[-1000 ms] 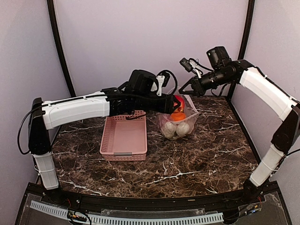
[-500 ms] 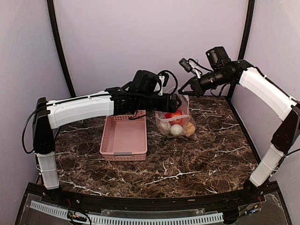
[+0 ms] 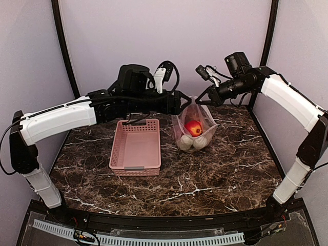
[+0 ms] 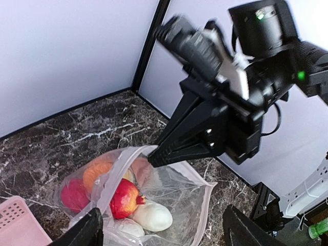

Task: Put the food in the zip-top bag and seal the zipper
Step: Place the fake fruit in the zipper food storage bag, then pass from the right arm to the left

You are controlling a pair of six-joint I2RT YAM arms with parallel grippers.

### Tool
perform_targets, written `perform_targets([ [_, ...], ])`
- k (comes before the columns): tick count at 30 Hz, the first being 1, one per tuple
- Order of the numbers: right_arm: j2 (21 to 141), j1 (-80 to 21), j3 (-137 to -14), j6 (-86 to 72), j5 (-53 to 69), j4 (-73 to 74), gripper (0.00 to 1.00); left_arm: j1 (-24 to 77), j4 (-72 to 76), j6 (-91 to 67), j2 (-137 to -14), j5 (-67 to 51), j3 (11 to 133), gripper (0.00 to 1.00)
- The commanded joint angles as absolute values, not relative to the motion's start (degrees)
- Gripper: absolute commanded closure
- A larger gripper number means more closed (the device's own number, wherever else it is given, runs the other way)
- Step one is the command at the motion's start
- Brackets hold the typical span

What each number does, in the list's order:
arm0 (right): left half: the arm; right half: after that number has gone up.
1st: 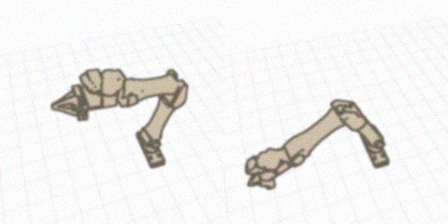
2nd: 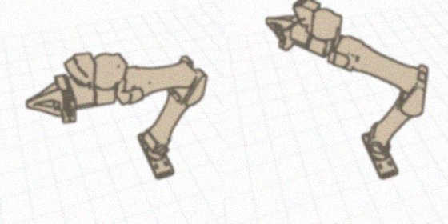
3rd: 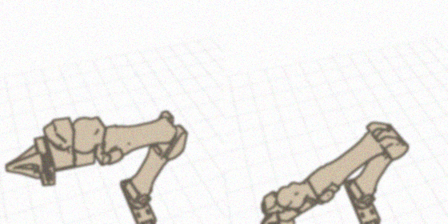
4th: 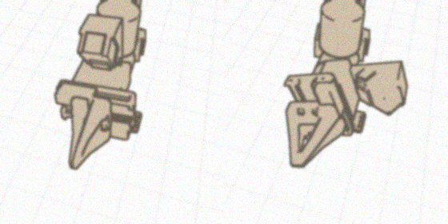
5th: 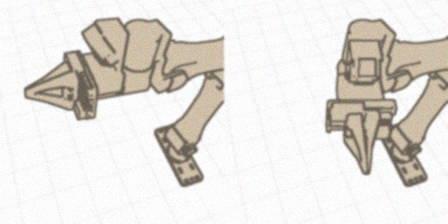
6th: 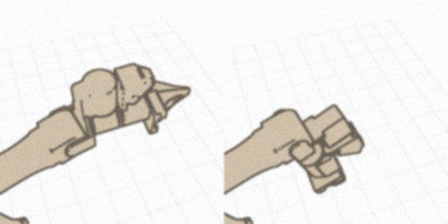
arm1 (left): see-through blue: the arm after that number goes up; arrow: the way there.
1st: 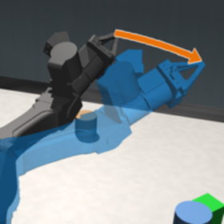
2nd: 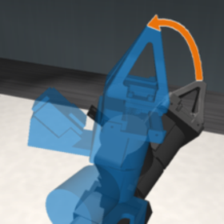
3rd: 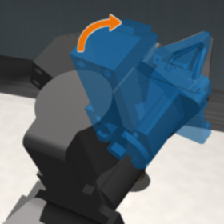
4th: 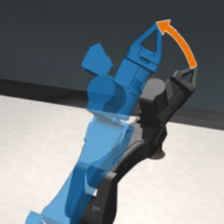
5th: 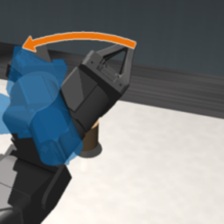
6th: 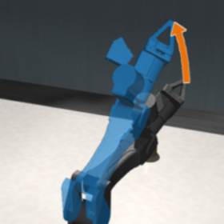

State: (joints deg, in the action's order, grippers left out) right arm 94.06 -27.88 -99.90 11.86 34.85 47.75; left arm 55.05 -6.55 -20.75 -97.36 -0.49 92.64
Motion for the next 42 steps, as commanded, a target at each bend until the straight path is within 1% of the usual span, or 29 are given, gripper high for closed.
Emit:
perform_targets([
  [1,92.1,-28.5,-97.9,13.0,34.2,45.8,1.0,55.2,-6.7,-17.6,-90.8,2.5,87.7,0.22],
  [6,91.3,-28.5,-97.0,13.6,34.4,45.7,1.0,55.3,-5.0,-18.4,-88.3,3.4,80.1,0.25],
  [9,91.0,-28.5,-96.4,14.3,35.6,45.8,1.0,55.2,-1.6,-16.1,-86.5,-0.4,74.4,0.25],
  [13,90.5,-28.5,-95.8,15.9,37.6,46.5,1.0,55.2,2.5,-7.5,-83.5,-3.9,68.5,0.25],
  [17,90.2,-28.5,-95.5,17.4,38.5,47.3,1.0,55.2,3.1,-1.0,-81.3,-2.9,65.4,0.25],
  [20,90.1,-28.6,-95.8,19.3,40.7,49.0,1.0,55.2,3.2,3.0,-81.7,-3.5,65.0,0.25],
  [33,87.5,-29.0,-95.5,22.8,44.5,52.2,1.0,55.2,7.1,7.8,-87.6,-3.7,66.2,0.25],
  [39,88.5,-29.0,-95.5,22.6,44.7,52.3,1.0,55.2,10.7,10.7,-92.5,-8.8,68.4,0.26],
  [42,88.8,-29.1,-95.3,22.5,44.5,52.3,1.0,55.2,12.9,10.6,-93.9,-11.8,69.1,0.3],
])
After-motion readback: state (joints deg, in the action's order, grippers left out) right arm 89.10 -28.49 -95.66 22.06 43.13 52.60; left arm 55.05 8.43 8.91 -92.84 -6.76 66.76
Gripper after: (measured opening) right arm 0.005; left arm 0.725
